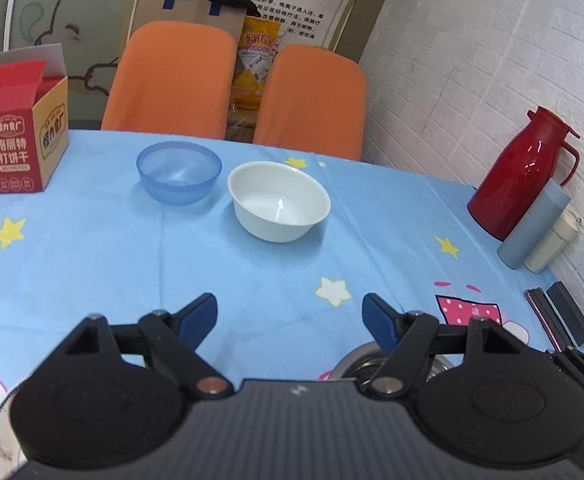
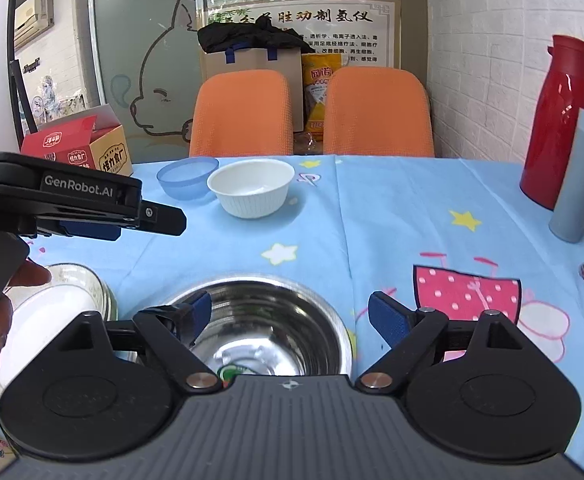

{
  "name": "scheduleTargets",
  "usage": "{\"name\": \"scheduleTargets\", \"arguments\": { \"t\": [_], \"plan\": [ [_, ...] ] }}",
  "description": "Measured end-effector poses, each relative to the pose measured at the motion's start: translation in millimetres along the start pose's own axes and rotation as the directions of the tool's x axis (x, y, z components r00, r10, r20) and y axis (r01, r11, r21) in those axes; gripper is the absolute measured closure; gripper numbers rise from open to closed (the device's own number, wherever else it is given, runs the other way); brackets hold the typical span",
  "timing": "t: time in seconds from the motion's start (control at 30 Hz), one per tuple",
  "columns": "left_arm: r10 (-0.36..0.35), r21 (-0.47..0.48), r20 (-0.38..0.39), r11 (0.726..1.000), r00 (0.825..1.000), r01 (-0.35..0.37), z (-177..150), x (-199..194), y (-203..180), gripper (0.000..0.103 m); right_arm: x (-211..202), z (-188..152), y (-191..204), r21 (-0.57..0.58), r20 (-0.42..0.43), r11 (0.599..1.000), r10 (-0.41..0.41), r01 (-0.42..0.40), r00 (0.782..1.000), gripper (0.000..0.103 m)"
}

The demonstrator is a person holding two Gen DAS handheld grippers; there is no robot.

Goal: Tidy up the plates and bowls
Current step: 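Lower the steel bowl beside the plate stack and open the right tool, then reach the right tool to the white ceramic bowl rim and close it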

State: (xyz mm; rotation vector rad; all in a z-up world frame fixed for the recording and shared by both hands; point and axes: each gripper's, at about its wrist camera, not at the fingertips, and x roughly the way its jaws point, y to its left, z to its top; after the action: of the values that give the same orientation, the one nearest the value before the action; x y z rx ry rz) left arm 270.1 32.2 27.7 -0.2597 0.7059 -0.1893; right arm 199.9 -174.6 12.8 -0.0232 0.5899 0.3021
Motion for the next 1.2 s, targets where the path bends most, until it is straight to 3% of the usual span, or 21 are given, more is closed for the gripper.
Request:
{"name": "scheduleTargets", "arguments": {
  "t": [0.27,0.53,0.63,0.73,0.83,1.07,1.2],
  "plan": [
    [0.019,-0.044,-0.028,0.999,0.999,-0.02,19.4,27.2,18.1,0.03,26.9,21.8,1.3,-0.051,0.003,0.999,0.018,-0.017,1.0,0.0],
    [0.003,-0.139,-0.107,0.99,0.994,-0.018,35.1,72.5,38.0,0.03,60.4,37.2,-12.7,-0.074,-0.036,0.997,0.037,-0.039,0.999,0.0],
    [-0.01,-0.234,-0.11,0.972,0.994,-0.016,46.3,88.1,47.0,0.03,76.7,52.9,-23.7,-0.067,-0.04,0.996,0.049,-0.051,0.998,0.0],
    [-0.003,-0.378,-0.104,0.925,0.995,-0.037,61.7,105.5,57.7,0.03,99.8,76.4,-33.7,-0.034,-0.04,0.997,0.064,-0.065,0.997,0.0],
    [0.011,-0.456,-0.11,0.888,0.994,-0.061,71.7,122.3,61.1,0.03,129.8,94.7,-34.1,-0.029,-0.062,0.996,0.077,-0.079,0.995,0.0],
    [0.075,-0.495,-0.137,0.859,0.988,-0.134,80.9,158.4,59.8,0.03,195.5,102.4,-22.6,-0.048,-0.162,0.991,0.114,-0.123,0.98,0.0],
    [0.082,-0.467,-0.134,0.874,0.988,-0.136,79.9,165.6,57.2,0.03,221.3,96.7,-17.9,-0.074,-0.221,0.987,0.121,-0.141,0.968,0.0]
  ]
}}
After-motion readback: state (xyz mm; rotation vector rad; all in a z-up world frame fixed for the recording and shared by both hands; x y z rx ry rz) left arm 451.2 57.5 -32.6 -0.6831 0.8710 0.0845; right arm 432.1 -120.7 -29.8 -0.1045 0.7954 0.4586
